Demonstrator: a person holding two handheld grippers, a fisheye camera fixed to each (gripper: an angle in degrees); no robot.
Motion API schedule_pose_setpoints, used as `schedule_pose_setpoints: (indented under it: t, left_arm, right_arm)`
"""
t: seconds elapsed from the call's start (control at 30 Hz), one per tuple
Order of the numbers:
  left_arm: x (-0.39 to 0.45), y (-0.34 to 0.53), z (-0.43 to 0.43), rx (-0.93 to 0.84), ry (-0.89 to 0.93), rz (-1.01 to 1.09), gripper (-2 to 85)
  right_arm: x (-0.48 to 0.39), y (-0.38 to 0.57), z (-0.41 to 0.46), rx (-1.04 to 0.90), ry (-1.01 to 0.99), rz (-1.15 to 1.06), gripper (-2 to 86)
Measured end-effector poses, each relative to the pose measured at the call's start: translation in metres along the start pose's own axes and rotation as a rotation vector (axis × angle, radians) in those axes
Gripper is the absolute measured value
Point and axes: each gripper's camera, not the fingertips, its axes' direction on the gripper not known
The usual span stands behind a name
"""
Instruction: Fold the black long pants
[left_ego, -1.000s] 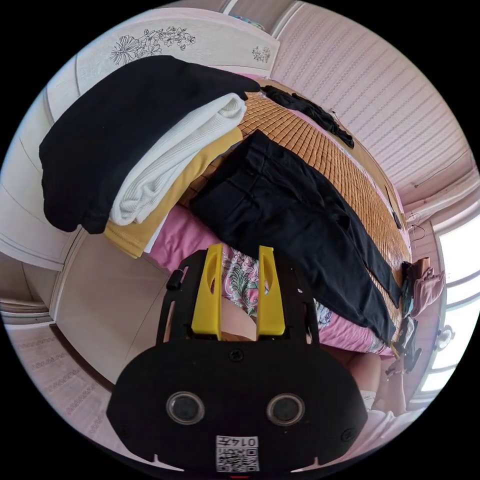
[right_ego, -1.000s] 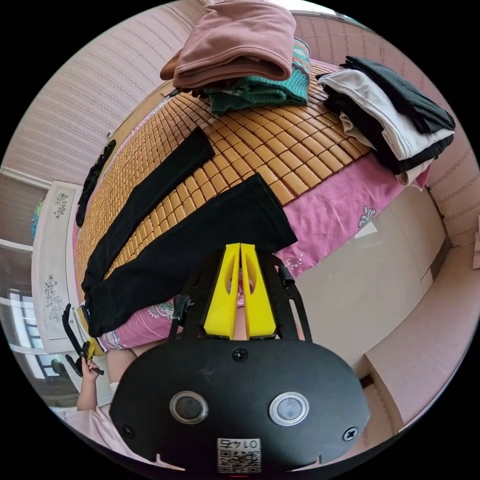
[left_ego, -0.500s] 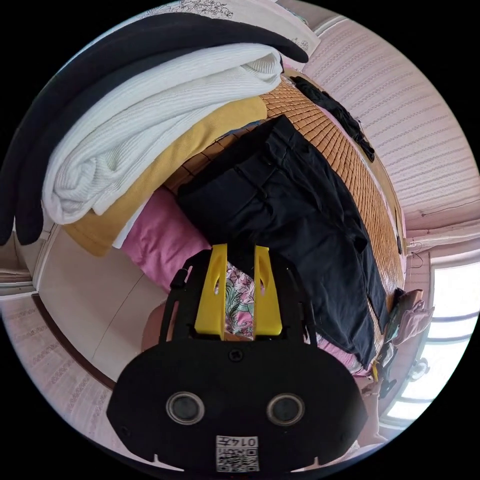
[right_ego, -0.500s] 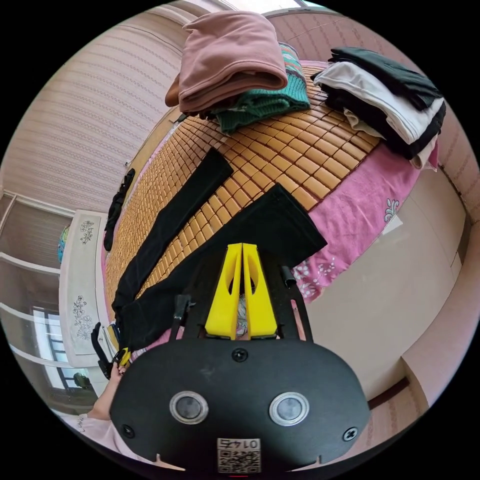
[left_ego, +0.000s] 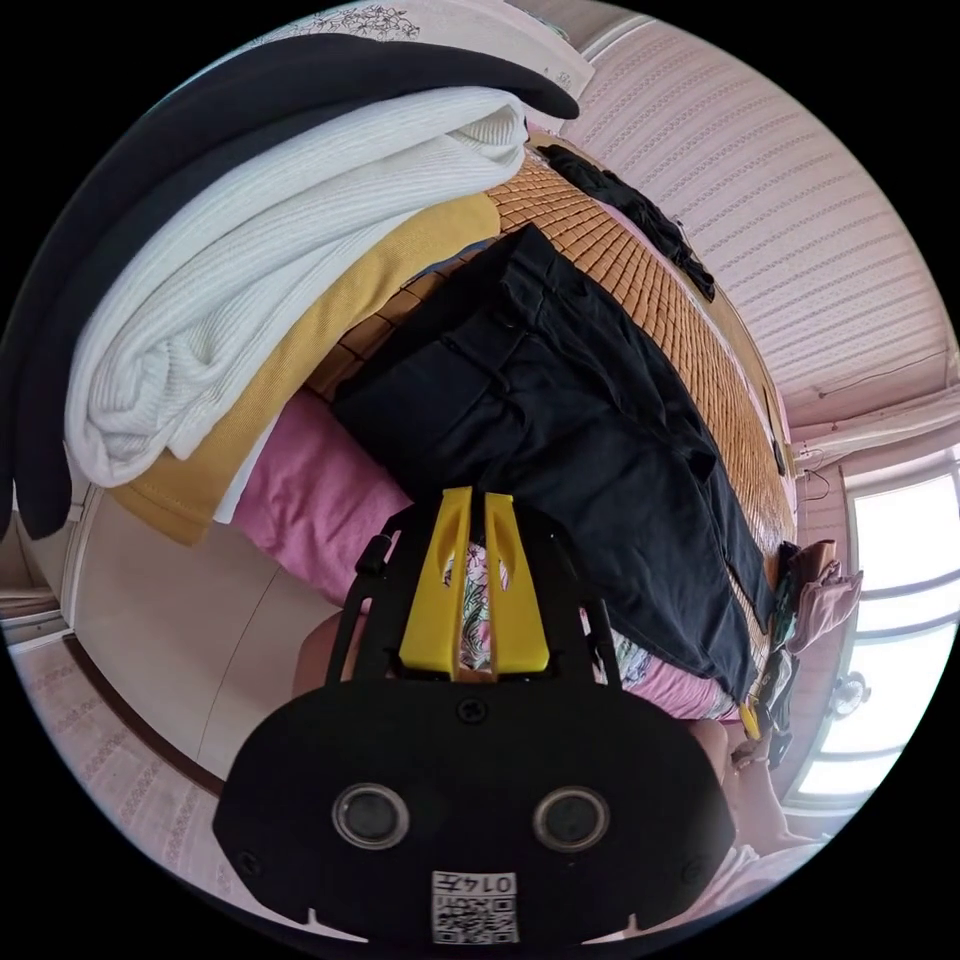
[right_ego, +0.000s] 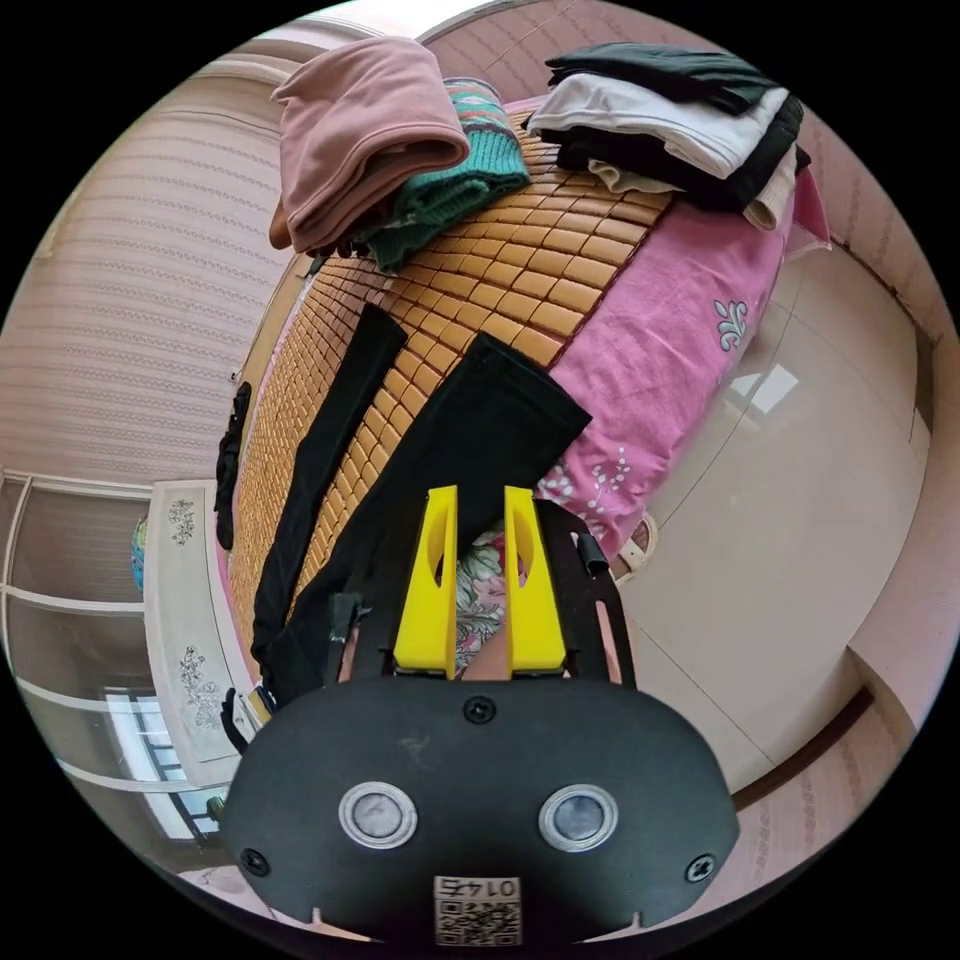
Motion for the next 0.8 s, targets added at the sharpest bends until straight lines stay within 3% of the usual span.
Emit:
schedule_pose_setpoints:
  t: [0.23, 0.37, 0.47, 0.67, 0.8]
  left_arm:
    - [-0.015, -0.001, -0.009, -0.004, 0.043, -0.039, 2.6]
    - [-0.020, -0.004, -0.013, -0.018, 0.061, -0.049, 7.5]
    - [-0.021, -0.008, -0.009, -0.037, 0.074, -0.056, 9.6]
    - [-0.030, -0.010, -0.012, -0.044, 0.098, -0.129, 4.0]
    - [-0.016, -0.011, -0.033, -0.017, 0.075, -0.013, -0.5]
  right_arm:
    - [0.011, -0.008, -0.003, -0.055, 0.016, -0.019, 6.1]
    - [0.023, -0.016, 0.002, -0.078, -0.123, -0.016, 7.2]
    - [0.020, -0.024, 0.006, -0.065, -0.094, 0.015, 6.0]
    - [-0.002, -0.034, -0.001, -0.066, -0.090, -0.057, 1.2]
    - [-0.020, -0.045, -0.020, -0.054, -0.139, -0.154, 0.7]
